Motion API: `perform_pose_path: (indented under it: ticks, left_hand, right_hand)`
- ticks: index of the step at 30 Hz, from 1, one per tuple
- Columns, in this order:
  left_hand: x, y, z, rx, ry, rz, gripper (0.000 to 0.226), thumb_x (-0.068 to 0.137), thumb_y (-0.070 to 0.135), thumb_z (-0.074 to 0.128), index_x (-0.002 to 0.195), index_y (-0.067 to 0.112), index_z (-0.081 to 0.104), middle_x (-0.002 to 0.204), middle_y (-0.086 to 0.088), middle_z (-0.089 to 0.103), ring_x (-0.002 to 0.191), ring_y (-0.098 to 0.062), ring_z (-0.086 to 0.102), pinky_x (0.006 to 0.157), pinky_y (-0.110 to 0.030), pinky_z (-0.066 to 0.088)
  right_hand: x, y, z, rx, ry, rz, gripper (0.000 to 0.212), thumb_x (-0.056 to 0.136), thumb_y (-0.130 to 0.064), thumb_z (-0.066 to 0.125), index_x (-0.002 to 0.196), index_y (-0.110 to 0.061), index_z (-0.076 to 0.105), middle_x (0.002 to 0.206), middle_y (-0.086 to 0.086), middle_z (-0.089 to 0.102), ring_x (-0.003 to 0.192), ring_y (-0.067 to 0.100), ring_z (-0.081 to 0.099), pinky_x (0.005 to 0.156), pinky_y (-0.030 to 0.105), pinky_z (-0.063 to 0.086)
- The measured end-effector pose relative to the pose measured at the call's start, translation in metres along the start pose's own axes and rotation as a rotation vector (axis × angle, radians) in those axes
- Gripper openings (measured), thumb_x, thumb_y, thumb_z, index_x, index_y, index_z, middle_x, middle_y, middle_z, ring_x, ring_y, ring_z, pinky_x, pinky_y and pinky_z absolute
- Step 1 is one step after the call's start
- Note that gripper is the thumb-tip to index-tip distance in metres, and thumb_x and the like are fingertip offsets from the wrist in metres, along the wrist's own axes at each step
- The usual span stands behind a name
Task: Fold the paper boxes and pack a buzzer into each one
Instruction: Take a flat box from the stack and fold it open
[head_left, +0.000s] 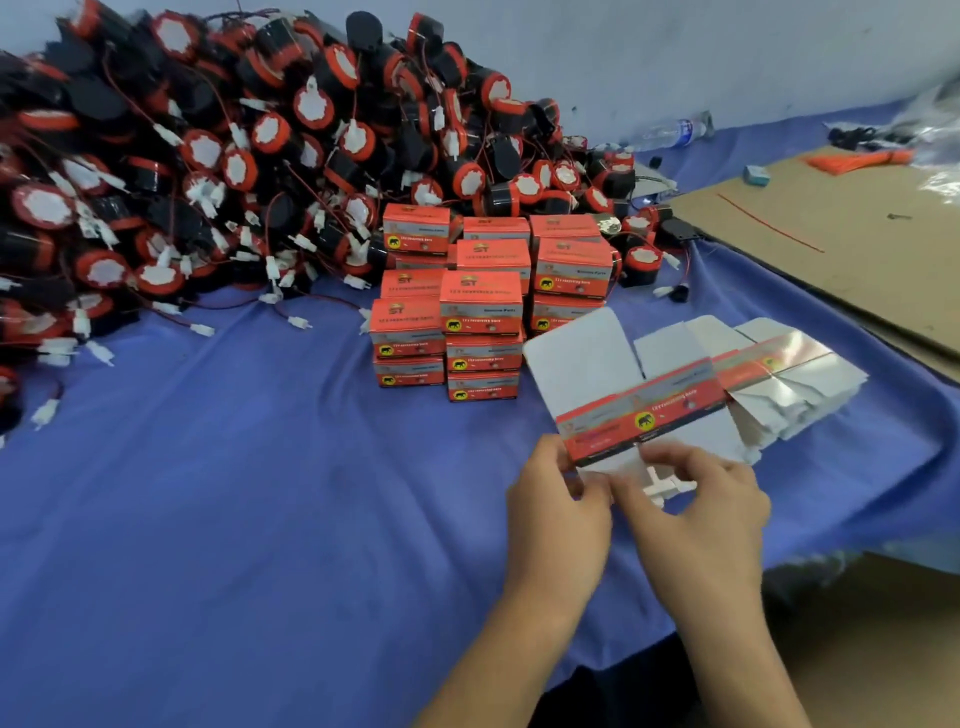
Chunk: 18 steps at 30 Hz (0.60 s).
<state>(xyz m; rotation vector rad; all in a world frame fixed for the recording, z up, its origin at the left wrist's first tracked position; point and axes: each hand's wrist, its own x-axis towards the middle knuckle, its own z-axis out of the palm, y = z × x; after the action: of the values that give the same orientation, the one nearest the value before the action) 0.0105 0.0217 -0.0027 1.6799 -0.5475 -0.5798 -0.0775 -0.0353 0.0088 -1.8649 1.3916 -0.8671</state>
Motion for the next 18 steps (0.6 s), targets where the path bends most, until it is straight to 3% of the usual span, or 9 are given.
perform_pose_path:
  ticks: [2, 5, 8, 10, 11, 13, 14, 17, 18]
  left_hand:
    - [-0.009, 0.004, -0.019, -0.100, -0.008, -0.010, 0.033, 0.093, -0.006, 0.061, 0.102, 0.025, 0.067, 0.088, 0.010, 0.078, 0.084, -0.006, 0.074, 0.074, -0.018, 0.056]
    - [-0.024, 0.006, -0.058, -0.224, -0.041, -0.032, 0.035, 0.098, -0.009, 0.057, 0.115, 0.020, 0.068, 0.099, 0.002, 0.080, 0.094, -0.010, 0.076, 0.081, -0.019, 0.057]
    - [-0.043, 0.004, -0.100, -0.221, -0.052, -0.045, 0.038, 0.101, -0.007, 0.054, 0.121, 0.023, 0.068, 0.101, 0.002, 0.080, 0.097, -0.009, 0.075, 0.087, -0.020, 0.056]
    - [-0.055, 0.000, -0.126, -0.153, -0.049, -0.041, 0.040, 0.101, -0.007, 0.054, 0.125, 0.023, 0.066, 0.104, 0.003, 0.080, 0.100, -0.010, 0.075, 0.092, -0.024, 0.057]
    - [-0.061, -0.002, -0.138, -0.105, -0.050, -0.035, 0.041, 0.101, -0.007, 0.054, 0.127, 0.023, 0.066, 0.106, 0.004, 0.080, 0.102, -0.011, 0.074, 0.093, -0.026, 0.057]
    - [-0.071, -0.007, -0.158, -0.032, -0.033, -0.031, 0.043, 0.102, -0.008, 0.053, 0.126, 0.025, 0.066, 0.108, 0.007, 0.079, 0.105, -0.011, 0.073, 0.094, -0.026, 0.056]
    - [-0.076, -0.010, -0.167, -0.005, -0.005, -0.034, 0.044, 0.101, -0.007, 0.054, 0.123, 0.029, 0.067, 0.107, 0.009, 0.079, 0.105, -0.011, 0.073, 0.093, -0.026, 0.057]
    - [-0.089, -0.021, -0.191, 0.126, 0.104, -0.014, 0.046, 0.100, -0.004, 0.056, 0.115, 0.037, 0.068, 0.101, 0.013, 0.078, 0.098, -0.009, 0.072, 0.093, -0.029, 0.055]
    - [-0.093, -0.024, -0.199, 0.174, 0.140, 0.001, 0.046, 0.101, -0.001, 0.056, 0.116, 0.041, 0.067, 0.100, 0.015, 0.076, 0.096, -0.007, 0.071, 0.090, -0.024, 0.055]
  right_hand:
    - [-0.015, -0.012, -0.001, -0.011, 0.018, -0.092, 0.032, 0.079, -0.027, 0.085, 0.099, -0.044, 0.068, 0.113, -0.005, 0.044, 0.110, 0.016, 0.037, 0.093, 0.034, 0.037]
    - [-0.025, -0.029, -0.007, -0.060, 0.025, -0.249, 0.047, 0.079, -0.026, 0.086, 0.116, -0.048, 0.067, 0.132, -0.001, 0.043, 0.129, 0.026, 0.037, 0.103, 0.051, 0.038]
    - [-0.026, -0.044, -0.010, -0.095, -0.224, -0.356, 0.071, 0.078, -0.037, 0.084, 0.135, -0.062, 0.049, 0.152, -0.002, 0.027, 0.146, 0.025, 0.024, 0.113, 0.054, 0.032]
    - [-0.031, -0.055, -0.003, -0.086, -0.483, -0.407, 0.080, 0.079, -0.042, 0.081, 0.138, -0.071, 0.036, 0.149, -0.015, 0.020, 0.146, 0.013, 0.020, 0.119, 0.044, 0.029]
    - [-0.035, -0.060, 0.002, -0.075, -0.571, -0.435, 0.084, 0.079, -0.040, 0.082, 0.140, -0.071, 0.033, 0.143, -0.020, 0.019, 0.141, 0.005, 0.023, 0.119, 0.032, 0.028]
    - [-0.044, -0.070, 0.015, -0.026, -0.666, -0.460, 0.084, 0.077, -0.033, 0.085, 0.139, -0.066, 0.039, 0.131, -0.024, 0.024, 0.123, -0.019, 0.031, 0.102, 0.003, 0.030]
    - [-0.050, -0.076, 0.022, -0.007, -0.696, -0.462, 0.078, 0.076, -0.030, 0.085, 0.133, -0.064, 0.046, 0.128, -0.022, 0.027, 0.117, -0.022, 0.035, 0.093, -0.004, 0.031]
    - [-0.073, -0.090, 0.040, 0.013, -0.769, -0.461, 0.058, 0.074, -0.030, 0.085, 0.117, -0.055, 0.054, 0.120, -0.027, 0.034, 0.108, -0.017, 0.047, 0.082, -0.004, 0.036]
    - [-0.081, -0.095, 0.045, 0.034, -0.794, -0.441, 0.053, 0.073, -0.033, 0.085, 0.113, -0.051, 0.054, 0.118, -0.026, 0.037, 0.105, -0.015, 0.051, 0.080, -0.002, 0.039]
